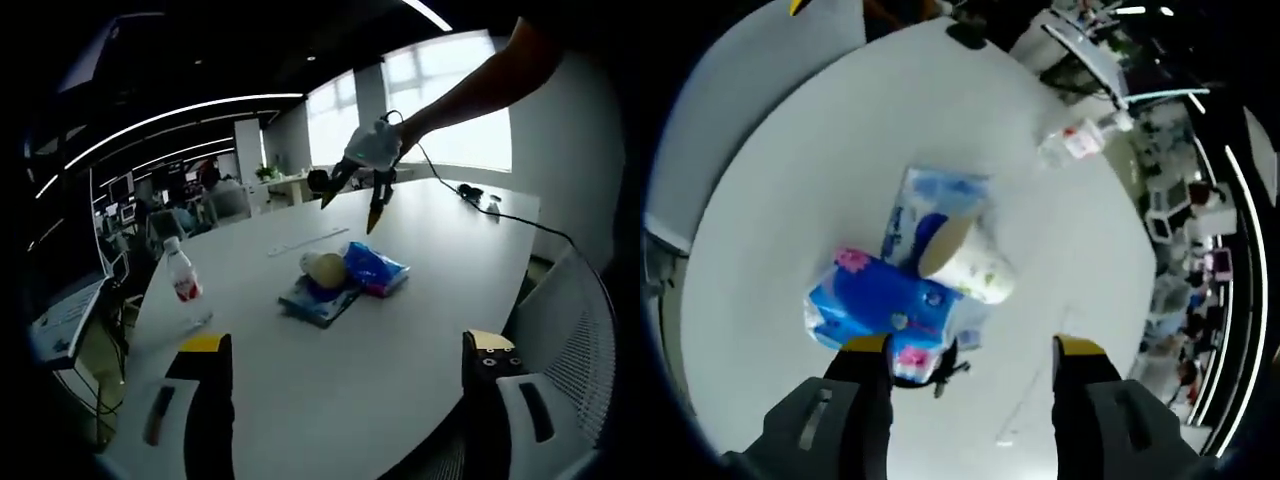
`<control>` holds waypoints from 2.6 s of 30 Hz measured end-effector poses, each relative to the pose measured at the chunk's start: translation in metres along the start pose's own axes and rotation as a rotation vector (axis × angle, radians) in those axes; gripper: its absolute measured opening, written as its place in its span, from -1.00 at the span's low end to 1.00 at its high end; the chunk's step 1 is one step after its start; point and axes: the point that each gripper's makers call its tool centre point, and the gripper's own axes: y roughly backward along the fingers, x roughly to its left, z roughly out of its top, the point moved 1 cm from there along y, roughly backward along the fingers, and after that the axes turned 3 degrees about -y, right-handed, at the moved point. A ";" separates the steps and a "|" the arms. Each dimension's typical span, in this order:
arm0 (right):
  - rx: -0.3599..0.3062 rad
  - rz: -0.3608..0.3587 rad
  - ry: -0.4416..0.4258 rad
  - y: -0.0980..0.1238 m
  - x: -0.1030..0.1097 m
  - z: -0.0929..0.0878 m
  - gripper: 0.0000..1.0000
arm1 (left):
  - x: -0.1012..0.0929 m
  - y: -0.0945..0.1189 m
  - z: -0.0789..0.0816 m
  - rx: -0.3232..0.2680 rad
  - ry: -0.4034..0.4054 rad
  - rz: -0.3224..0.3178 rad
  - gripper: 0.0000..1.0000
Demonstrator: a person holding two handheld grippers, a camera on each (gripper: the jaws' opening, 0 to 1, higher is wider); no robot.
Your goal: Arrange the tabletop items into an orderly group along one side of the table until the central work area is clear of visible clutter.
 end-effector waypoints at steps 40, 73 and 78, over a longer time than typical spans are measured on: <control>0.050 0.105 0.407 -0.058 -0.023 0.014 0.22 | 0.009 0.003 -0.007 0.010 0.013 0.040 0.97; -0.059 0.230 0.735 -0.089 0.015 0.046 0.01 | 0.013 0.003 -0.009 0.018 -0.005 0.080 0.94; -0.052 0.247 0.761 -0.093 0.020 0.046 -0.12 | 0.014 0.003 -0.009 0.018 -0.003 0.082 0.93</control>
